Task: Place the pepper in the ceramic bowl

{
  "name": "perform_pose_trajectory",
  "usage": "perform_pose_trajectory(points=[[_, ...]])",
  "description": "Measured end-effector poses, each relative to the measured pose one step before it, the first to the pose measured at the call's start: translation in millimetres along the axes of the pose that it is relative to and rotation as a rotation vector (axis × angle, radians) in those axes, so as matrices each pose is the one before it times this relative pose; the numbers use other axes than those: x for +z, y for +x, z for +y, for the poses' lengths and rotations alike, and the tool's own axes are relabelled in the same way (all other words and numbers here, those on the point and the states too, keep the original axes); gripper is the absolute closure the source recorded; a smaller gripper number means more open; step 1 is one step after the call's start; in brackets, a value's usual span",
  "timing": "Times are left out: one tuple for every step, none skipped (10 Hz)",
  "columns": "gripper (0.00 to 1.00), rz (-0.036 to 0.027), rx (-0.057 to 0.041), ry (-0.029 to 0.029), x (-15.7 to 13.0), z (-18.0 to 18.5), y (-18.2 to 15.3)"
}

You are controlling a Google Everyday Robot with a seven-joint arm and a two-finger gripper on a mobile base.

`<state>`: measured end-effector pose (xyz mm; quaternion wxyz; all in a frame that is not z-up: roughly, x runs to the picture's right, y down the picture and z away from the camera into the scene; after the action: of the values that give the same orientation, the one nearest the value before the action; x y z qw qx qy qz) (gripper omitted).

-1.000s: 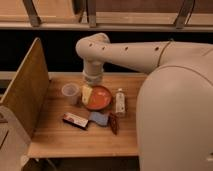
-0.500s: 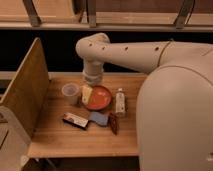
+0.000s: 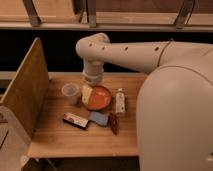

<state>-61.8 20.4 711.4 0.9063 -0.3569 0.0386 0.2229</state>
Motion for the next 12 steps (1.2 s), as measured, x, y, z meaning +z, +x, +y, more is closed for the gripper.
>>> perform_pose_trajectory(points=[[0.20,-0.00015,0.00010,0.00007,-0.08,-0.03,-0.01],[0.20,0.00017,-0.00011,-0.00008,0.08,0.04,0.01],[0.20,-0.00010,0.00006,0.00006,-0.05,-0.02,-0.01],[0.20,0.00005,-0.00004,-0.00002,0.01,0.02,0.00],[0.20,0.00002,0.00002,-0.00001,0.01,0.00,0.02],[0.20,-0.00003,0.00000,-0.00001,0.00,-0.01,-0.03],[0.20,-0.00003,-0.00005,0.00008,-0.05,0.01,-0.01],[0.20,0.00001,0.00002,-0.00004,0.01,0.00,0.00],[0.20,-0.00105,-0.00010,0.00162,-0.53,-0.58,-0.46],[0.20,-0.00425,0.00833,0.00106,-1.30,-2.33,-0.29],[0.20,-0.01767,0.04589,-0.00022,-2.79,-6.52,-1.20],[0.20,-0.01675,0.06676,0.00365,-3.01,-8.05,1.46]])
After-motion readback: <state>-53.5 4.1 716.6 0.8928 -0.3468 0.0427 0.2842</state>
